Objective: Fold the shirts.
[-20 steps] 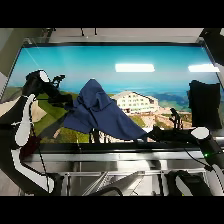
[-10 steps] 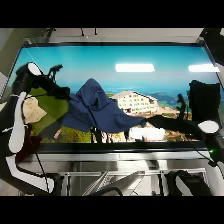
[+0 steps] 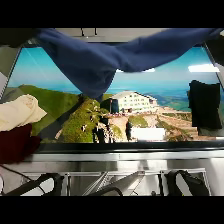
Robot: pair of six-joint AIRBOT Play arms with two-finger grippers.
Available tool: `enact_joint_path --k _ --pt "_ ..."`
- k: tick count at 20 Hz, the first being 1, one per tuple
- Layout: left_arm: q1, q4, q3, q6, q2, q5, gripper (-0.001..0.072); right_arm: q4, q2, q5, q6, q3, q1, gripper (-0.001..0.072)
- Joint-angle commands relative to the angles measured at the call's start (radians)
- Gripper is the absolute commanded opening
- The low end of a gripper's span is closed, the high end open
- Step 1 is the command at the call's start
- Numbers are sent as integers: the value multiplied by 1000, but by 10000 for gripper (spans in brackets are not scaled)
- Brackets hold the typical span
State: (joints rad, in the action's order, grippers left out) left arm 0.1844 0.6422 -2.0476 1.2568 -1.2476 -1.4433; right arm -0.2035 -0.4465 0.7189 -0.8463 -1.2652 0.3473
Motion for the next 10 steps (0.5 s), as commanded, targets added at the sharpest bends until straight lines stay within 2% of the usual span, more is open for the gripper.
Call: enact_joint_path --k 1,6,7,10 --pt "132 -149 116 -16 176 -8 24 -19 10 26 -23 -109 80 16" --pt "178 -146 227 -45 234 -35 25 -26 1 114 -73 -109 79 16" --pt "165 -146 227 -45 217 -56 25 -55 -5 150 -121 -109 79 16" --pt "84 -136 227 -44 112 -123 25 -295 -79 281 -333 -108 79 16"
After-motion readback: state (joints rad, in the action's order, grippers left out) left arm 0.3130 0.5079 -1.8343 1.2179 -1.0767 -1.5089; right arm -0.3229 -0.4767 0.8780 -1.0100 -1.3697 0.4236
